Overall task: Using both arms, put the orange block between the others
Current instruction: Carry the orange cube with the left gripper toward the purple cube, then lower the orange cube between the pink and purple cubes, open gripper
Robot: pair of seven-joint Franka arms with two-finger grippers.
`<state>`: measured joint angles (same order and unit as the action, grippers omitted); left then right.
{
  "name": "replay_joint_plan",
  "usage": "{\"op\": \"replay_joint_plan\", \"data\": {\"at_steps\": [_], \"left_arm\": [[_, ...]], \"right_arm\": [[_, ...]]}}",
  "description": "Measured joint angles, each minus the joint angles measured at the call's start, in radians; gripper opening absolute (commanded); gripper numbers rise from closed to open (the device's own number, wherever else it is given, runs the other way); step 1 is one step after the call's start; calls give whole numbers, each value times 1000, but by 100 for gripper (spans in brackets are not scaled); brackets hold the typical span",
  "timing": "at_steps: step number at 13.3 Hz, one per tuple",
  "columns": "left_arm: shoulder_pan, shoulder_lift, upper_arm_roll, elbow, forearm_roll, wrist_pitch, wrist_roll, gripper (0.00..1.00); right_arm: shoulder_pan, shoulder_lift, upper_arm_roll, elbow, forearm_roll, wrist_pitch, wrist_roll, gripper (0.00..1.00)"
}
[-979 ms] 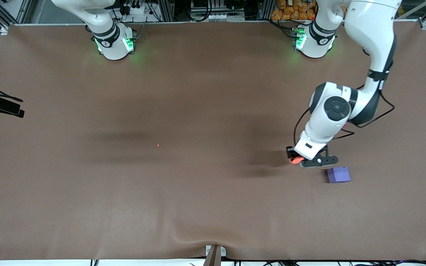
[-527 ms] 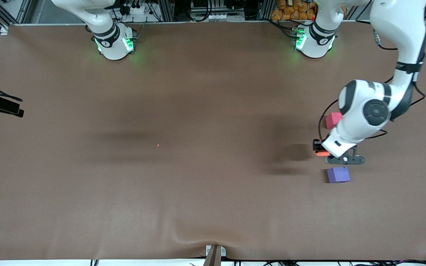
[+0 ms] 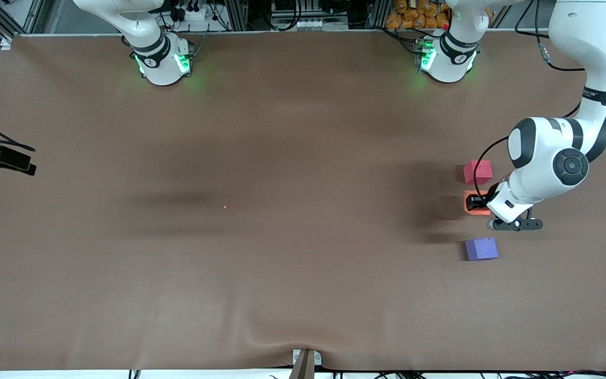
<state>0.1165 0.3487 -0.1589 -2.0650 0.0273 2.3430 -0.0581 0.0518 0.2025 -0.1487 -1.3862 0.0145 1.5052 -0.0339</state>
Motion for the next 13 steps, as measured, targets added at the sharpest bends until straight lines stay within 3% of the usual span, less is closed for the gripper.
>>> {"op": "replay_joint_plan", "data": {"at_steps": [4,13], "left_arm": [[31,13,-1,-8,-39,16,-1,0],[49,84,-2,3,-41,124,19,0]], "right_arm": [[14,-15,33,-72,0,23,-13,100],[12,-58,30,-68,0,-17,-49,100]]}}
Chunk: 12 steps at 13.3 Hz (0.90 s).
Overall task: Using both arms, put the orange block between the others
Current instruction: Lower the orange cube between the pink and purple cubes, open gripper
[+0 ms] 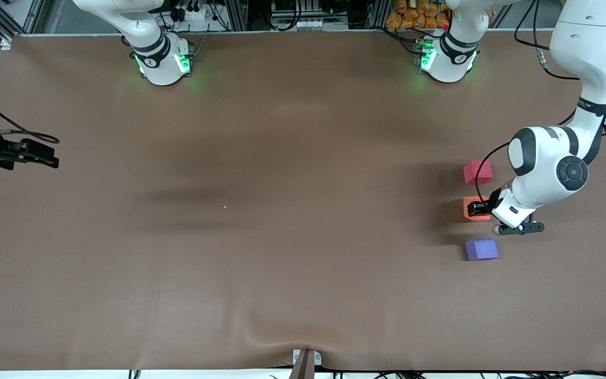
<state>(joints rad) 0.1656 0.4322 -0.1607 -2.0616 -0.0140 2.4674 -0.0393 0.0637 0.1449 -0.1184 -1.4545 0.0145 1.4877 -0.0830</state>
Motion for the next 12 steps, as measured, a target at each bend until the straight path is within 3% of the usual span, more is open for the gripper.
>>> {"op": "replay_joint_plan", "data": {"at_steps": [5,6,8,12], "left_arm": [[21,26,0,35,0,10,2,0],[24,31,0,38,0,10,3,15],[24,40,0,40,0,10,3,63],[25,47,-1,39,0,10,3,78]], "right_arm": [[-1,-41,-3,6,-1,-57,0,100],[0,-41,-3,6,-1,-58,0,100],[0,-41,-3,6,-1,-59,0,100],[0,-40,-1,2,-1,-52,0,100]]}}
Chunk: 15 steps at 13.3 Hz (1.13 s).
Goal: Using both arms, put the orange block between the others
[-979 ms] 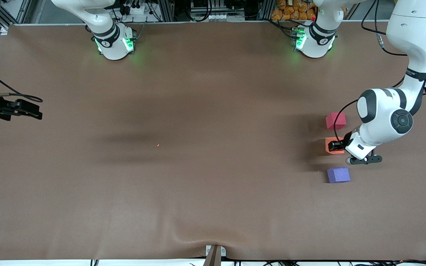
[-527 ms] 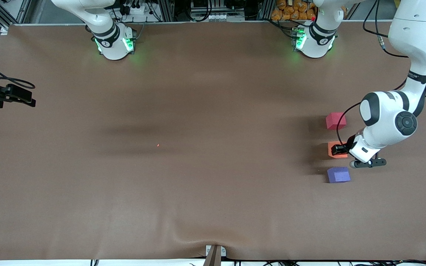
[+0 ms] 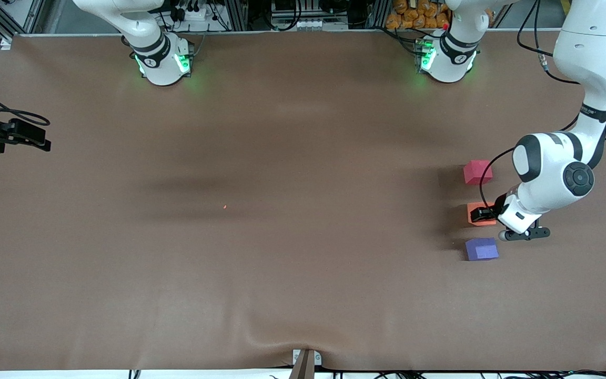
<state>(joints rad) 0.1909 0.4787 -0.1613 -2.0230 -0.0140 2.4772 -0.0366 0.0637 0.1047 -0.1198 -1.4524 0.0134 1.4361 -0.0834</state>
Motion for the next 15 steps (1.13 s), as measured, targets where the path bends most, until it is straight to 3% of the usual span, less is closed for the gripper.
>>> {"op": "replay_joint_plan", "data": {"at_steps": [2,3,4,11,15], "left_arm": [[1,6,0,-1,0,0,0,81],[1,7,0,-1,0,0,0,87],[1,7,0,-1,0,0,0,100],[1,-4,-7,8,0,-3,0,100],[0,-64,-11,20,8,-103,3,100]], "right_arm": [[1,3,2,-2,0,11,0,100],[2,4,3,-3,0,13,0,100],[3,4,5,-3,1,15,0,100],[16,20,9,-4,1,21,-1,100],[16,21,9,-4,1,21,-1,100]]}}
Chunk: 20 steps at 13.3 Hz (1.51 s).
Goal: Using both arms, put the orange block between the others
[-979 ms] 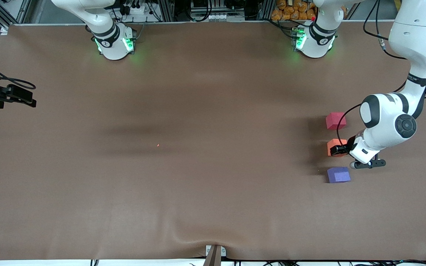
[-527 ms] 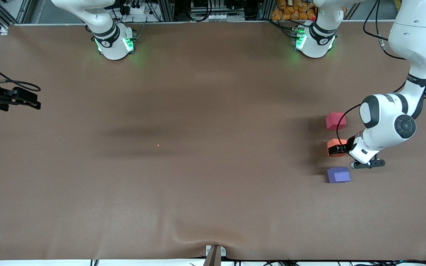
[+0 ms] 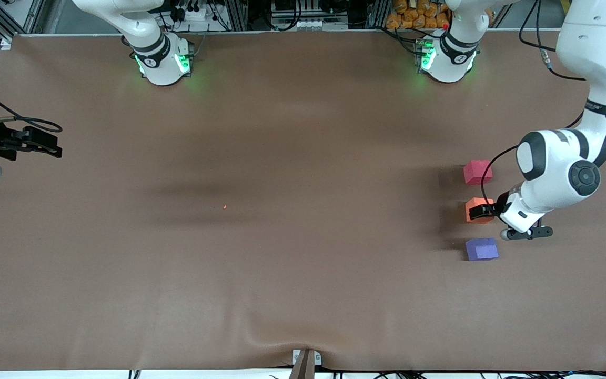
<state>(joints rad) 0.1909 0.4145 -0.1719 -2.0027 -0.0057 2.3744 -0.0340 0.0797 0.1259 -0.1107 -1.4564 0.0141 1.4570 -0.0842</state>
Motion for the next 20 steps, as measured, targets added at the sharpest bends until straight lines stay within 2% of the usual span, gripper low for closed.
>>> {"op": "replay_joint_plan", "data": {"at_steps": [6,9,13,17,18,20], "left_arm": [[-2,-141,-6,29,19,-118,1,100],[-3,-191,-27,147,19,-284,1,100],[-3,-207,-90,333,19,-512,0,100],[-6,-256,-145,410,26,-614,0,100],[-17,-280,-142,411,26,-635,0,100],[-76,-322,-86,414,26,-698,0,100]], "right_arm": [[-5,4,-7,0,-1,3,0,100],[-5,10,-6,0,-1,6,0,100],[-5,10,-8,0,-1,6,0,100],[-5,8,-8,7,-1,5,0,100],[-5,8,-8,8,0,5,0,100],[-3,8,-5,8,0,5,0,100]]}}
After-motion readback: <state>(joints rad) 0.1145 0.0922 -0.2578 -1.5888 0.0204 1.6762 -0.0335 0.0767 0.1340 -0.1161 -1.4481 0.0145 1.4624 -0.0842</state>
